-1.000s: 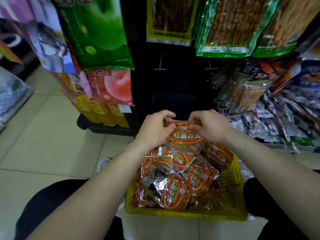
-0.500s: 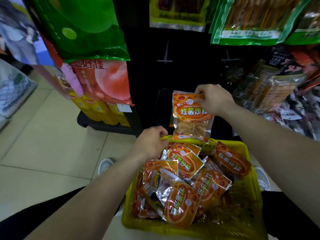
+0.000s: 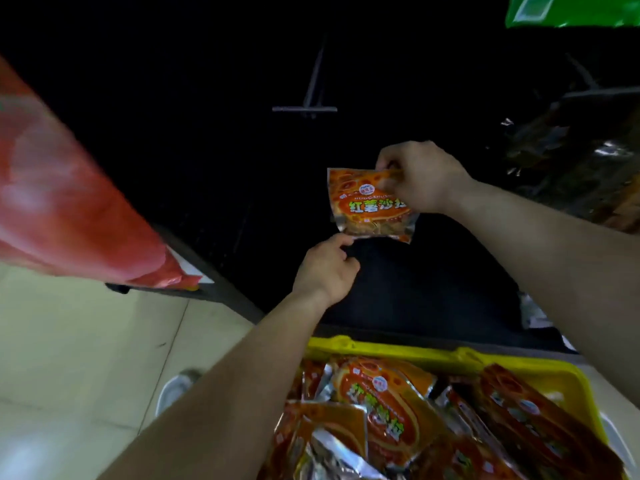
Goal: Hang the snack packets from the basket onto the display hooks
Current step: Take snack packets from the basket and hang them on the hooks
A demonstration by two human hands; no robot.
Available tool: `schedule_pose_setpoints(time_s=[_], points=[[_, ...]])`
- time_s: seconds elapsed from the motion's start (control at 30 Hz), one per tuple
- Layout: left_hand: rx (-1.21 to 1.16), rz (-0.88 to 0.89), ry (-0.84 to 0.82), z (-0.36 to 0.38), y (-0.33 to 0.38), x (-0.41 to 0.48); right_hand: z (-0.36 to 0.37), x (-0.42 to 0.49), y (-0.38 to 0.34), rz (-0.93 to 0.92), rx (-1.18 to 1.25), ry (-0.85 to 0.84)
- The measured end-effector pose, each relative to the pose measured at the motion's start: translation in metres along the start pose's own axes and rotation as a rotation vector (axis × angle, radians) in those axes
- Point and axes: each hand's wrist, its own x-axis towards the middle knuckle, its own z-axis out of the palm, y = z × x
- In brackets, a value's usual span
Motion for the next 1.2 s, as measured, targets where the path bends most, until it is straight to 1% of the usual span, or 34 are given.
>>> schedule_pose_setpoints(time_s=[0.07,0.2,0.37,0.5,0.57,0.7,0.83,0.9,1.0,1.1,1.2], points=[[0.0,0.002,-0.018,0.006,-0.003,0.018,0.016,0.021,0.002,0.004,0.017,0.012],[-0.048,-0.009,-0.049,0.011,-0.003,0.049,0.033,0.064,-0.004,0.041,0.069,0.097],[0.034,0.04,-0.035,0.013,0.006,0.076,0.047,0.095,-0.009,0.06,0.044,0.121],[0.051,0.024,-0.036,0.015,0.007,0.095,0.054,0.107,-0.007,0.071,0.061,0.172],[0.068,0.021,-0.052,0.016,0.006,0.101,0.058,0.108,-0.007,0.072,0.017,0.197],[0.106,0.035,-0.042,0.013,0.009,0.116,0.055,0.104,-0.005,0.078,-0.155,0.262],[0.134,0.077,-0.036,0.008,0.013,0.128,0.046,0.081,0.013,0.107,-0.2,0.37],[0.137,0.106,-0.044,0.006,0.014,0.129,0.046,0.064,0.025,0.12,-0.187,0.328],[0.143,0.13,-0.038,0.003,0.012,0.118,0.051,0.035,0.043,0.171,-0.175,0.162],[0.172,0.093,-0.043,-0.003,0.008,0.091,0.054,-0.001,0.049,0.223,-0.13,0.01],[0.227,0.081,-0.059,-0.016,0.006,0.052,0.051,-0.043,0.041,0.261,-0.097,-0.098]])
